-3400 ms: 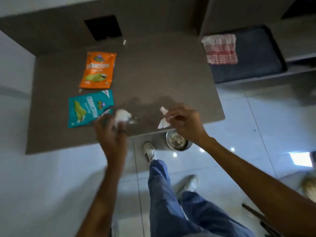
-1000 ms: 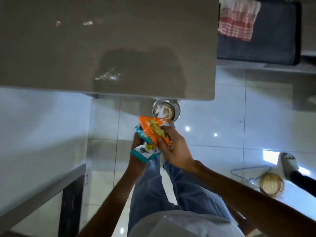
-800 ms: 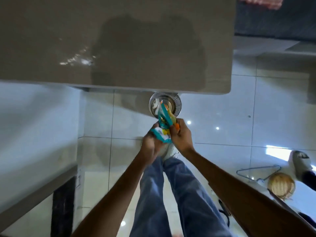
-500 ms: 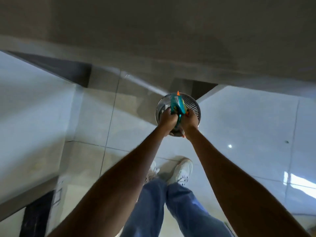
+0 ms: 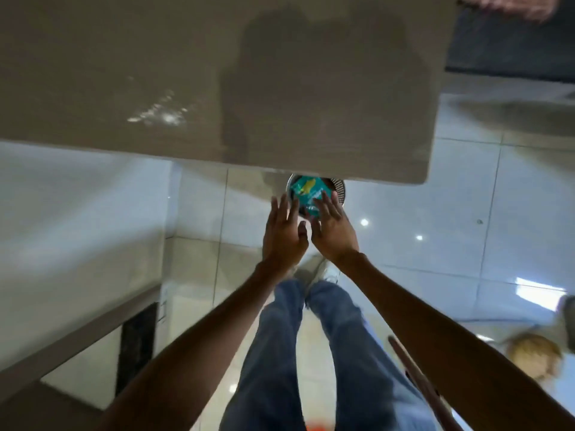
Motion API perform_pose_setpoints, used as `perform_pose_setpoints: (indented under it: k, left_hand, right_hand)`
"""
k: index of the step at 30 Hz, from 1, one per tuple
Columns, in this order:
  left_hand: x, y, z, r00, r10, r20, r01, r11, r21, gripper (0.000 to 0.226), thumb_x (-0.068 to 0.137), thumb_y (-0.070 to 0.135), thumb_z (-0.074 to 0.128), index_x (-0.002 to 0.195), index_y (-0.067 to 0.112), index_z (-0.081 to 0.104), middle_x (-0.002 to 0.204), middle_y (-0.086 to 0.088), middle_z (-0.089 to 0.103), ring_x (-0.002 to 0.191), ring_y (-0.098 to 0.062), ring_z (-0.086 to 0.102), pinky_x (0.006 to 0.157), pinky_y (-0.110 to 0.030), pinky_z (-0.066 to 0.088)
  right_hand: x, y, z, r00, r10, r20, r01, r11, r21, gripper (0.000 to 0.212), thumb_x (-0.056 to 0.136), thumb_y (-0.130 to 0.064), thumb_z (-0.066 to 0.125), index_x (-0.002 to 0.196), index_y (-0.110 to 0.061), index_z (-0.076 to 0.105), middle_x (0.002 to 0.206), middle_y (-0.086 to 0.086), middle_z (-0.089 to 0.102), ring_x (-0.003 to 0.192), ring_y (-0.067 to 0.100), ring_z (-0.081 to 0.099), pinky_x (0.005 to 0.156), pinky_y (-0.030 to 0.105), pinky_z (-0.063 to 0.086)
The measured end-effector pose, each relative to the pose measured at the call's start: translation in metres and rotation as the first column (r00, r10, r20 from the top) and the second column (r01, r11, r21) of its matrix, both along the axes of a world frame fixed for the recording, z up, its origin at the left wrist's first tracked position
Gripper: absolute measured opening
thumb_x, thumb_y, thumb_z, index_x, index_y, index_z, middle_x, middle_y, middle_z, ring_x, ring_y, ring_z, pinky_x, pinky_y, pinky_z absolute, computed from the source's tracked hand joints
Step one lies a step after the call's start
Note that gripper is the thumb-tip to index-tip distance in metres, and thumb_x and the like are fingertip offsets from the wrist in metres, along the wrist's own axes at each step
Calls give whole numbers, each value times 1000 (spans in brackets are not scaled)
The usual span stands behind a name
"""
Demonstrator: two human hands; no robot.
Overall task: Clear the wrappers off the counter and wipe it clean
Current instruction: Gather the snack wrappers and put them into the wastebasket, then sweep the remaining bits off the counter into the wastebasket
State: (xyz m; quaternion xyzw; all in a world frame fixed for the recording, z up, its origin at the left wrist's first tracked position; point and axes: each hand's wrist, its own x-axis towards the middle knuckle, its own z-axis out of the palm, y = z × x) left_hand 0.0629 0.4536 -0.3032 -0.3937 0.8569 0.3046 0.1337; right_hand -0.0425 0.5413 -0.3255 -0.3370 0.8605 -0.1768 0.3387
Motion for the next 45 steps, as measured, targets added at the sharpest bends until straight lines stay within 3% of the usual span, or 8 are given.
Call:
perform_pose_setpoints:
  k: [5,11,21,24,27,34,38,45]
  left_hand:
    - [48,-8,142,986,23,-166,-79,937,-340,52,103,33,52,150,13,52,166,-14,39,159,-33,26,124,-50,38]
    - [14,-136,206,982,72,-175,-158,819,-551,74,104,53,35,166,17,19,175,-17,11,163,-37,1,131,-51,14]
    - [-58,-394,202,920,353,-174,-393,826,-404,79,89,10,55,163,8,28,171,-29,13,160,-48,8,131,-50,15]
    - [-52,-426,188,904,382,-193,-426,842,-330,56,89,-1,53,145,3,58,153,-26,53,145,-41,48,124,-42,35]
    - [-44,-443,189,887,416,-199,-460,821,-337,40,87,4,62,122,14,77,121,-16,78,112,-39,72,100,-42,56]
    - [-53,-440,209,880,279,-385,-354,925,-139,47,75,-16,56,111,4,78,108,-18,77,101,-35,74,94,-40,58]
    - [-70,-412,210,946,17,-323,-62,990,-130,54,76,-16,55,122,3,75,126,-19,70,110,-37,71,97,-44,57]
    - [-79,-394,198,994,46,-99,-76,941,-329,43,93,-2,56,133,3,69,143,-20,65,136,-34,57,120,-35,35]
  right_hand:
    - [27,14,139,939,212,-269,-278,931,-235,47,105,-26,41,150,-13,44,164,12,36,156,30,26,122,51,36]
    - [-42,-115,221,863,119,-491,-368,814,-450,55,104,-20,35,159,-15,32,170,14,22,160,34,3,131,51,12]
    - [-190,-418,228,855,241,-459,-363,911,-198,61,101,5,43,158,2,24,170,20,11,159,40,3,129,48,21]
    - [-222,-459,217,871,225,-438,-299,948,-106,45,104,-1,42,149,2,44,161,22,37,151,36,33,125,44,29]
    - [-219,-460,213,861,167,-481,-266,953,-145,33,100,-4,47,127,3,66,135,22,63,124,35,61,109,39,45]
    - [-227,-459,226,894,163,-418,-251,953,-167,35,91,8,53,121,3,72,120,26,70,109,39,65,95,36,49]
    - [-226,-434,225,903,99,-418,-198,959,-202,26,80,16,48,85,8,73,96,26,73,89,38,66,82,36,52]
    - [-200,-358,227,932,-23,-362,-55,978,-202,37,79,11,53,105,-3,77,118,21,70,113,37,63,100,39,50]
